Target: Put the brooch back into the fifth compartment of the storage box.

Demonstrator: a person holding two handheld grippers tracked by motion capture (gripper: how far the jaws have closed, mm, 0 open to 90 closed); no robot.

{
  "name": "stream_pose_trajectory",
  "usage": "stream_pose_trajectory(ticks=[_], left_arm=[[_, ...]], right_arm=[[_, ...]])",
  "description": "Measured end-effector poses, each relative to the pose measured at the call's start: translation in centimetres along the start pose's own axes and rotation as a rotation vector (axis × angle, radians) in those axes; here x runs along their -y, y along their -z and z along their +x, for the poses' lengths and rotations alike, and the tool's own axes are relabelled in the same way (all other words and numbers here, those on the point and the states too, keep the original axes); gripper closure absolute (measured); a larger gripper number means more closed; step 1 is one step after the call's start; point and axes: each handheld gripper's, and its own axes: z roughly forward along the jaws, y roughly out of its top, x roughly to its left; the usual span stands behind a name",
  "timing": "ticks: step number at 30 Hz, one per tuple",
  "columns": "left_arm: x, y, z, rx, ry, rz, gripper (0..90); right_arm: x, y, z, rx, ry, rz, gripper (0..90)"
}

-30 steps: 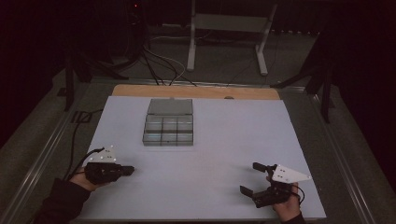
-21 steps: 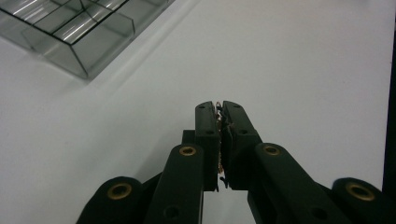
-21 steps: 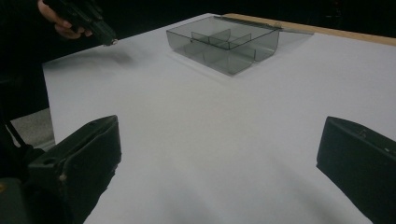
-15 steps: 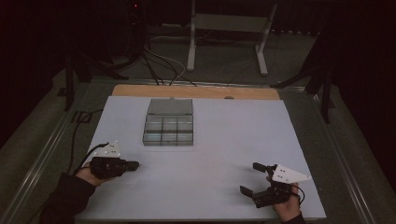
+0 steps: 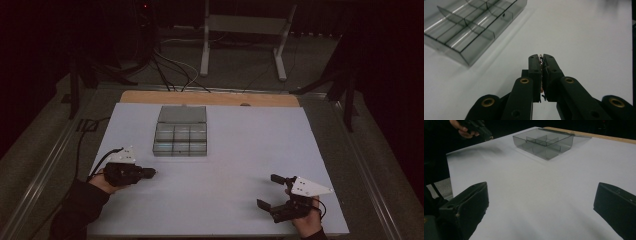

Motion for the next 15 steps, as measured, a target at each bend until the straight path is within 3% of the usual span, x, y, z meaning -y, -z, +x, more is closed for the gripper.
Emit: stream_pose_trajectory(ticks=[7, 15], left_arm=[[-1.1, -0.5, 0.2, 0.005, -0.003, -0.024, 88.0], [-2.2, -0.8, 1.5, -0.008, 0.059, -0.116, 87.8]], right_arm=[[0.0, 0.0, 0.0, 0.000, 0.001, 0.001, 0.0], [0.0, 0.0, 0.0, 0.000, 0.002, 0.003, 0.0]])
